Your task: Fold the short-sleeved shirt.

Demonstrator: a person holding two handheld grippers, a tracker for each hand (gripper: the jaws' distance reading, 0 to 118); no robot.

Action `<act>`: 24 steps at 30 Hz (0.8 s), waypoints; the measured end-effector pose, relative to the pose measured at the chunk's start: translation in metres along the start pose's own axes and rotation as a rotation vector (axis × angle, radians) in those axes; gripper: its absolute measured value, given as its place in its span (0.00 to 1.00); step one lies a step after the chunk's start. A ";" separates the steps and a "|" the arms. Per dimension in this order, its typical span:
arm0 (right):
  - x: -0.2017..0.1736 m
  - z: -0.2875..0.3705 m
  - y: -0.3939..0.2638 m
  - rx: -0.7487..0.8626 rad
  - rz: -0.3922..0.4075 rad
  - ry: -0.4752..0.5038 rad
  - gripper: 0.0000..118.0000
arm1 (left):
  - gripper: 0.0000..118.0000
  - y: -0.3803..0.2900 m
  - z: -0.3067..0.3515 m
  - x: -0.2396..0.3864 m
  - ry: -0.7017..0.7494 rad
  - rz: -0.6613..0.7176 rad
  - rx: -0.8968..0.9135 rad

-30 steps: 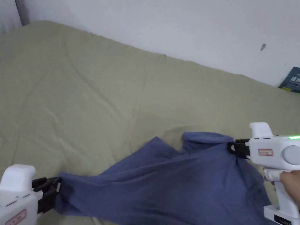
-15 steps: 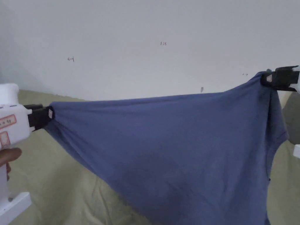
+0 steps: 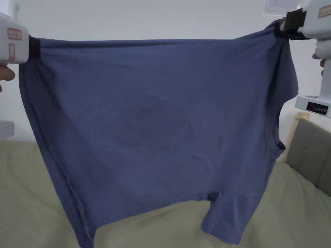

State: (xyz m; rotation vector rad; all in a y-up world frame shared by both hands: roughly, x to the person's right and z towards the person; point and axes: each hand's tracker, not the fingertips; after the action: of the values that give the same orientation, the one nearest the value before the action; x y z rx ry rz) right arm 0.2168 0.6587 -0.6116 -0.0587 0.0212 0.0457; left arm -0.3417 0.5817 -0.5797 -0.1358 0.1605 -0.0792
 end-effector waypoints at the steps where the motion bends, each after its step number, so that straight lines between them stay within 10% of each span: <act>1: -0.007 0.001 -0.003 0.004 -0.002 0.020 0.04 | 0.00 0.003 -0.004 0.003 0.029 -0.020 -0.007; 24: -0.003 -0.054 -0.163 -0.063 -0.071 0.106 0.04 | 0.00 -0.156 -0.072 0.019 -0.016 0.048 -0.113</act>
State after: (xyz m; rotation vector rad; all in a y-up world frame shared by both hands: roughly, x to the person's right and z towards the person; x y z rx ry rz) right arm 0.2208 0.4924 -0.6557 -0.1246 0.1232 -0.0280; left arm -0.3456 0.4165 -0.6313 -0.2450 0.1526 -0.0209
